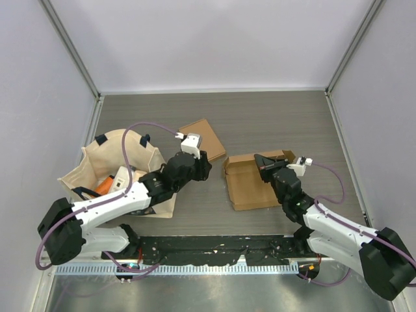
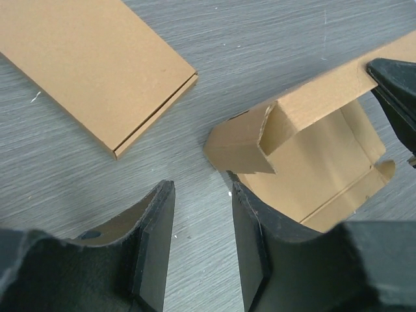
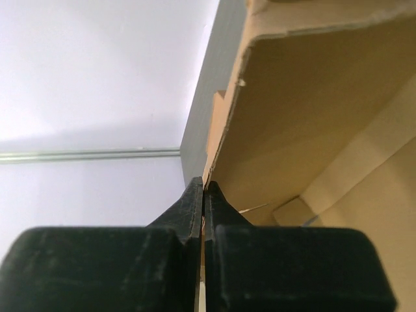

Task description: Fold the paper box

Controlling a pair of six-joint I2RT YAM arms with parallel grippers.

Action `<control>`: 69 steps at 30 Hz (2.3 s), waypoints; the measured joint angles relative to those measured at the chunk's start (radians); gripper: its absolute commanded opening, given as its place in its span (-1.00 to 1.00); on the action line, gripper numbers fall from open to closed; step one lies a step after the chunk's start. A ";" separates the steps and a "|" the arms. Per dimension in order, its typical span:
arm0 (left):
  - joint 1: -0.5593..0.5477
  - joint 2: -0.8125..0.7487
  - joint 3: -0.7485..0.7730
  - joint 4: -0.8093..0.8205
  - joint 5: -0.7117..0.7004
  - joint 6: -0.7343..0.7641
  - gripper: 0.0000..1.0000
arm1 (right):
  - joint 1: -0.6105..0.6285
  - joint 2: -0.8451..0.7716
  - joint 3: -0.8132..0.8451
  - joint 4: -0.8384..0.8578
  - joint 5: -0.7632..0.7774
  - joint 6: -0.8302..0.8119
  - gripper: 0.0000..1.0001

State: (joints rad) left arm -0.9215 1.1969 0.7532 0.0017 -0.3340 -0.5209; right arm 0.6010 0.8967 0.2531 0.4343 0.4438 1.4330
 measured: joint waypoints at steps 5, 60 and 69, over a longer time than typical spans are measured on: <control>0.042 0.047 0.003 0.000 0.045 -0.003 0.04 | -0.042 0.007 -0.056 0.059 -0.031 0.033 -0.99; -0.028 0.092 -0.054 0.172 0.259 -0.048 -0.47 | -0.134 0.047 0.060 -0.161 -0.149 0.204 -0.99; -0.083 0.326 0.017 0.276 0.330 -0.003 -0.80 | -0.171 0.037 0.139 -0.320 -0.174 0.250 -0.99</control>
State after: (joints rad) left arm -1.0042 1.5230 0.7704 0.2775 -0.0036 -0.5236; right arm 0.4305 0.9340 0.3920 0.1146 0.2703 1.6833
